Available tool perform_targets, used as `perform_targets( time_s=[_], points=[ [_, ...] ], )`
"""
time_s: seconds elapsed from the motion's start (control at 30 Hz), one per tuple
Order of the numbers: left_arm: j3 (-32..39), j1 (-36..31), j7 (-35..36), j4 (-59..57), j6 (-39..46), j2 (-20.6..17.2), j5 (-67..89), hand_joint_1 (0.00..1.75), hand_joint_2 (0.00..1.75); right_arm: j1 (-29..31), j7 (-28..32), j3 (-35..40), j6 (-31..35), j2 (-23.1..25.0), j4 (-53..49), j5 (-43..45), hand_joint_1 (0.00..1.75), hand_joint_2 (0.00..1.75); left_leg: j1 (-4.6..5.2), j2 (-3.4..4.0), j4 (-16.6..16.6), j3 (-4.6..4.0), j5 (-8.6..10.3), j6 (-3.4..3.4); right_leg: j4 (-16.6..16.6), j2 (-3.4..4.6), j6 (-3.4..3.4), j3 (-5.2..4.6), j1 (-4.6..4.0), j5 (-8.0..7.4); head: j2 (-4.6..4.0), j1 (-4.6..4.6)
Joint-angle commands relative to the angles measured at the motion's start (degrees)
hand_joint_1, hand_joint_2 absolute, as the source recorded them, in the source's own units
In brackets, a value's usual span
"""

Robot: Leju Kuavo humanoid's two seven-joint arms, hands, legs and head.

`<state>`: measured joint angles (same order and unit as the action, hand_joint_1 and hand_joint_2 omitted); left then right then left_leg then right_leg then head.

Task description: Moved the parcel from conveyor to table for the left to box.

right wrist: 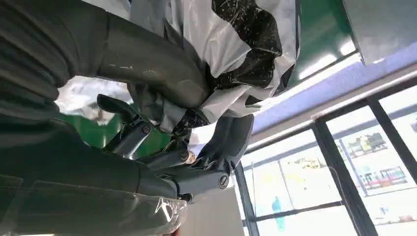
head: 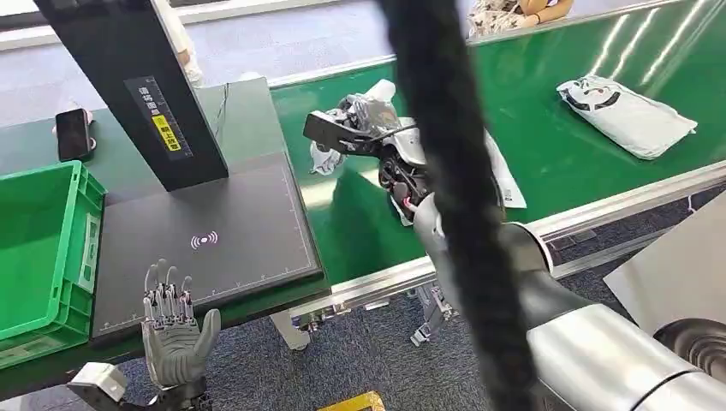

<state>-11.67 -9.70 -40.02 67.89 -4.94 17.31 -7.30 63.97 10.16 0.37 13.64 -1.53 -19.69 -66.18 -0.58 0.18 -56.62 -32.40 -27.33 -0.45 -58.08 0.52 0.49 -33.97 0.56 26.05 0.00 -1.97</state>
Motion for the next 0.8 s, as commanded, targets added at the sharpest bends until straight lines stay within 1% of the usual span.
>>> perform_targets(
  time_s=[0.03, 0.2, 0.27, 0.3, 0.33, 0.4, 0.43, 0.47, 0.53, 0.6, 0.63, 0.7, 0.73, 0.77, 0.8],
  points=[
    [0.30, 0.24, 0.02, -2.09, -0.32, 2.69, -0.18, 0.00, 1.75, 6.24, -0.13, 2.17, -0.79, 0.01, 2.27, 0.65, 1.75, 1.75, 0.07, -0.03, -0.02, -0.04, 0.01, 0.04, -0.03, -0.04, 0.02, -0.04, 0.06, 0.01, 0.00, 0.00],
    [-0.09, -0.26, 0.02, -2.65, -0.11, 2.69, -0.59, 0.00, 1.75, 6.27, 1.22, 1.63, -0.24, 0.60, 2.32, 1.70, 1.75, 1.75, 0.06, -0.04, -0.02, -0.05, 0.01, 0.04, -0.03, -0.04, 0.01, -0.03, 0.06, 0.00, 0.00, 0.00],
    [-0.37, -1.18, 0.02, -3.75, -0.10, 2.69, -0.66, 0.00, 1.75, 6.54, 1.66, 1.85, 0.34, 2.72, 2.20, 1.94, 1.75, 1.75, 0.06, -0.06, -0.02, -0.04, 0.00, 0.04, -0.01, -0.06, 0.00, -0.01, 0.06, 0.01, 0.00, 0.00],
    [-0.44, -1.36, 0.02, -3.88, -0.06, 2.69, -0.67, 0.00, 1.75, 6.56, 1.83, 1.85, 0.42, 3.13, 2.22, 2.05, 1.75, 1.75, 0.08, 0.06, -0.01, -0.02, -0.01, 0.02, -0.04, 0.05, 0.00, -0.06, 0.07, 0.00, 0.00, 0.00],
    [-0.78, -1.86, 0.02, -4.50, -0.04, 2.69, -0.79, 0.00, 1.75, 6.57, 2.30, 1.73, 0.63, 5.13, 2.10, 2.61, 1.75, 1.75, 0.07, 0.03, -0.01, -0.03, -0.01, 0.02, -0.04, 0.03, 0.00, -0.04, 0.07, 0.00, 0.00, 0.00],
    [-1.29, -2.31, 0.02, -5.06, -0.06, 2.69, -1.03, 0.00, 1.75, 6.78, 2.68, 2.06, 0.51, 7.19, 2.21, 2.72, 1.75, 1.75, 0.08, 0.13, -0.01, -0.01, -0.02, 0.02, -0.05, 0.11, -0.01, -0.07, 0.08, 0.00, 0.00, 0.00],
    [-1.83, -2.67, 0.02, -5.46, 0.22, 2.69, -1.33, 0.00, 1.75, 7.11, 1.97, 2.47, 0.63, 9.25, 2.36, 2.59, 1.75, 1.75, 0.08, 0.25, 0.00, 0.03, -0.04, 0.01, -0.06, 0.20, -0.02, -0.07, 0.08, -0.01, 0.00, 0.00],
    [-2.47, -3.05, 0.02, -5.92, 0.35, 2.69, -1.73, 0.00, 1.75, 7.50, 2.49, 2.67, 0.13, 11.32, 2.57, 2.93, 1.75, 1.75, 0.06, 0.29, 0.00, 0.02, -0.04, 0.01, -0.06, 0.21, -0.03, -0.08, 0.05, -0.01, 0.00, 0.00],
    [-2.65, -3.18, 0.02, -6.09, 0.36, 2.69, -1.85, 0.00, 1.75, 7.57, 2.42, 2.36, 0.00, 12.10, 2.62, 3.39, 1.75, 1.75, 0.09, 0.33, -0.01, 0.00, -0.02, 0.00, -0.11, 0.27, -0.03, -0.16, 0.07, -0.01, 0.00, 0.00],
    [-2.65, -3.18, 0.02, -6.09, 0.36, 2.69, -1.85, 0.00, 1.75, 7.57, 2.42, 2.36, 0.00, 12.10, 2.62, 3.39, 1.75, 1.75, 0.02, 0.15, -0.03, -0.04, 0.00, 0.02, -0.10, 0.08, -0.02, -0.12, 0.00, 0.01, 0.00, 0.00],
    [-3.44, -3.52, 0.02, -6.25, 1.13, 2.69, -2.53, 0.00, 1.75, 7.70, 3.10, 1.67, -0.89, 14.36, 2.65, 4.81, 1.75, 1.75, 0.01, 0.10, -0.04, -0.04, 0.01, 0.02, -0.09, 0.04, -0.01, -0.13, -0.01, 0.02, 0.00, 0.00],
    [-4.17, -4.05, 0.02, -6.60, 1.69, 2.69, -3.33, 0.00, 1.75, 7.24, 3.78, 3.54, -0.19, 17.67, 2.50, 3.66, 1.75, 1.75, 0.02, 0.11, -0.02, -0.04, 0.02, 0.04, -0.08, 0.04, 0.00, -0.12, 0.01, 0.01, 0.00, 0.00],
    [-4.70, -4.40, 0.02, -6.77, 2.41, 2.69, -3.90, 0.00, 1.75, 6.68, 4.10, 3.53, -0.49, 20.67, 2.40, 4.69, 1.75, 1.75, 0.02, 0.17, -0.03, -0.03, 0.01, 0.02, -0.08, 0.11, 0.00, -0.11, 0.00, 0.01, 0.00, 0.00],
    [-5.02, -4.54, 0.02, -6.89, 2.86, 2.69, -4.30, 0.00, 1.75, 6.13, 4.62, 4.76, -0.41, 21.53, 2.06, 5.52, 1.75, 1.75, 0.03, 0.30, 0.02, -0.01, 0.00, 0.00, -0.09, 0.23, 0.00, -0.13, 0.02, -0.01, 0.00, 0.00],
    [-5.25, -4.63, 0.02, -7.02, 3.31, 2.69, -4.42, 0.00, 1.75, 4.39, 4.35, 12.26, -1.61, 21.53, -0.90, 14.24, 1.75, 1.75, 0.04, 0.42, 0.03, 0.02, -0.02, 0.01, -0.08, 0.35, 0.00, -0.14, 0.03, -0.03, 0.00, 0.00]
  ],
)
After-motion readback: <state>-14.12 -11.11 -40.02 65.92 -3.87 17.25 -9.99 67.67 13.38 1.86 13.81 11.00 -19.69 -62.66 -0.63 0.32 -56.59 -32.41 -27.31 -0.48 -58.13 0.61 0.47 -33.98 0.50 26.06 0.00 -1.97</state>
